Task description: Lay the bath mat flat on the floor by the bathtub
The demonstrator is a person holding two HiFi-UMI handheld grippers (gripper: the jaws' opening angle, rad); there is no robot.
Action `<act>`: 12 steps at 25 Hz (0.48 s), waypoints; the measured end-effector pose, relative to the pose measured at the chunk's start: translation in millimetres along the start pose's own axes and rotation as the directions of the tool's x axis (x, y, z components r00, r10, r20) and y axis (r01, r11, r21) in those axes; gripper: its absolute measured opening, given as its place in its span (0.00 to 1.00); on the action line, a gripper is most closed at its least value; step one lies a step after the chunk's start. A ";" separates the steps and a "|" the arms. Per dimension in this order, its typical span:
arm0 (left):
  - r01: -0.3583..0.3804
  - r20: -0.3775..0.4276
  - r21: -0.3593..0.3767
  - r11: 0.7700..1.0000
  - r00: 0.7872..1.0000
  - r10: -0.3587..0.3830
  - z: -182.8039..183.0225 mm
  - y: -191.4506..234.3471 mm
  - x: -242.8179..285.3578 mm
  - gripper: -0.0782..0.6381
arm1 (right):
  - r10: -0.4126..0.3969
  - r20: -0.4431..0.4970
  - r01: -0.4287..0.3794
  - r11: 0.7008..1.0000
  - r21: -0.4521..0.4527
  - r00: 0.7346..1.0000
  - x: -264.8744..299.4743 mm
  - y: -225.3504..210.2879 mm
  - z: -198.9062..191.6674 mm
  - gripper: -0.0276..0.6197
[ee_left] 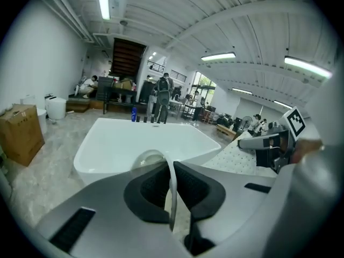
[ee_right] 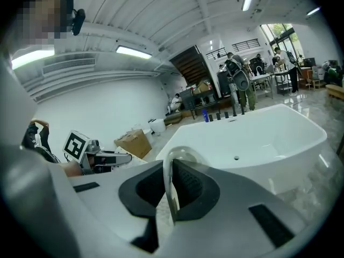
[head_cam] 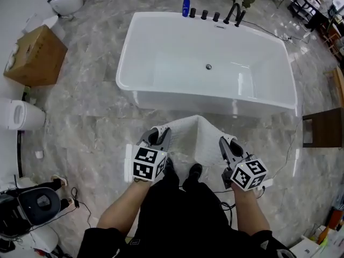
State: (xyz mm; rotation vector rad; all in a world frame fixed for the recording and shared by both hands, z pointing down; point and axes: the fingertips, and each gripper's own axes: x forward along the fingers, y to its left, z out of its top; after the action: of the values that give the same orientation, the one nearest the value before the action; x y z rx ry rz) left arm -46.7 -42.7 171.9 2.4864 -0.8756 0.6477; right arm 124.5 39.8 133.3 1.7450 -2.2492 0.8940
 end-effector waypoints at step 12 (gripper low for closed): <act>-0.020 0.019 -0.036 0.999 1.000 0.021 -30.3 -13.6 70.9 0.14 | 0.049 -0.134 -0.059 0.996 -0.071 0.990 39.5 -43.1 -35.6 0.09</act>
State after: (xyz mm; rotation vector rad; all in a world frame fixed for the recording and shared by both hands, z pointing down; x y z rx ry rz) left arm 2.9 -50.1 232.1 2.4594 -0.9128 0.6099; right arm 144.0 20.1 196.0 1.5526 -2.2248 0.8948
